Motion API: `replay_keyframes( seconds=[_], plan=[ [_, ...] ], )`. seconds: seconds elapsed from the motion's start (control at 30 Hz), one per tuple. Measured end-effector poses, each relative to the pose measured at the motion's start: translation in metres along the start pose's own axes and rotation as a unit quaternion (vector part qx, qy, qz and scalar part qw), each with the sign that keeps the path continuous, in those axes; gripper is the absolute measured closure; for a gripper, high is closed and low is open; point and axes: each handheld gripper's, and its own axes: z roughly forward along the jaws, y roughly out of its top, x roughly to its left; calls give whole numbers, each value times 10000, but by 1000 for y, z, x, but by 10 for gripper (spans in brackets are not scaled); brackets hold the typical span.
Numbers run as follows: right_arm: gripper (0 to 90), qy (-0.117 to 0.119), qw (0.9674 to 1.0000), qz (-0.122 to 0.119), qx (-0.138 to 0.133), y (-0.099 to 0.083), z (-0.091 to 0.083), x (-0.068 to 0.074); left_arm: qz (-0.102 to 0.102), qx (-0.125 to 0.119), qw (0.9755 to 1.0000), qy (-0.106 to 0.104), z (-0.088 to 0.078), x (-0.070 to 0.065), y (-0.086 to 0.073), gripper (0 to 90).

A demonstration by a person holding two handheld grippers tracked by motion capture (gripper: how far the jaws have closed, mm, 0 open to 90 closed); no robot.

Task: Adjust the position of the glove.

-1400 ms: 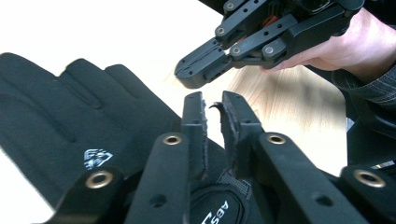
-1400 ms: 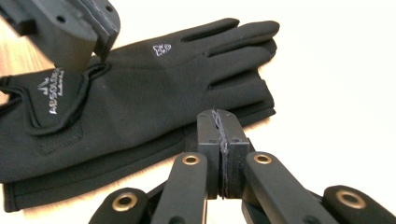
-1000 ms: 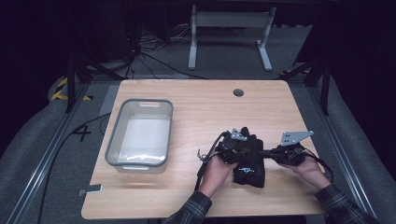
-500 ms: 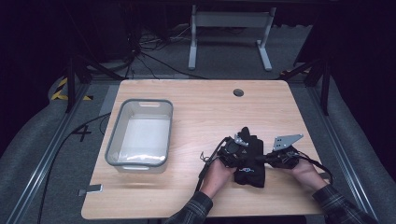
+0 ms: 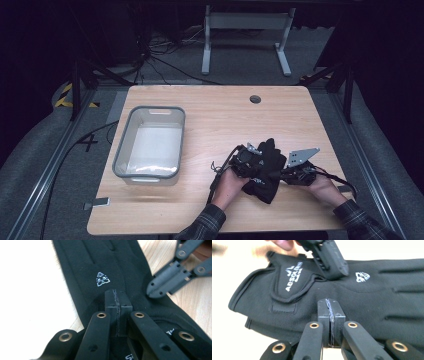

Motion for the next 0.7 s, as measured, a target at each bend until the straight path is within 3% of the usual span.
replay_keyframes(
  seconds=[0.23, 0.47, 0.7],
  plan=[
    [900, 260, 9995, -127, -94, 5, 11, 11, -9, 42, 10000, 34, -3, 4, -1, 898],
    [900, 342, 9989, -328, 0, 15, 21, 26, 36, 61, 10000, 50, -4, 5, -1, 899],
    [900, 357, 9987, -357, 10, 17, 22, 27, 74, 67, 9999, 61, -4, 5, -1, 899]
  ],
)
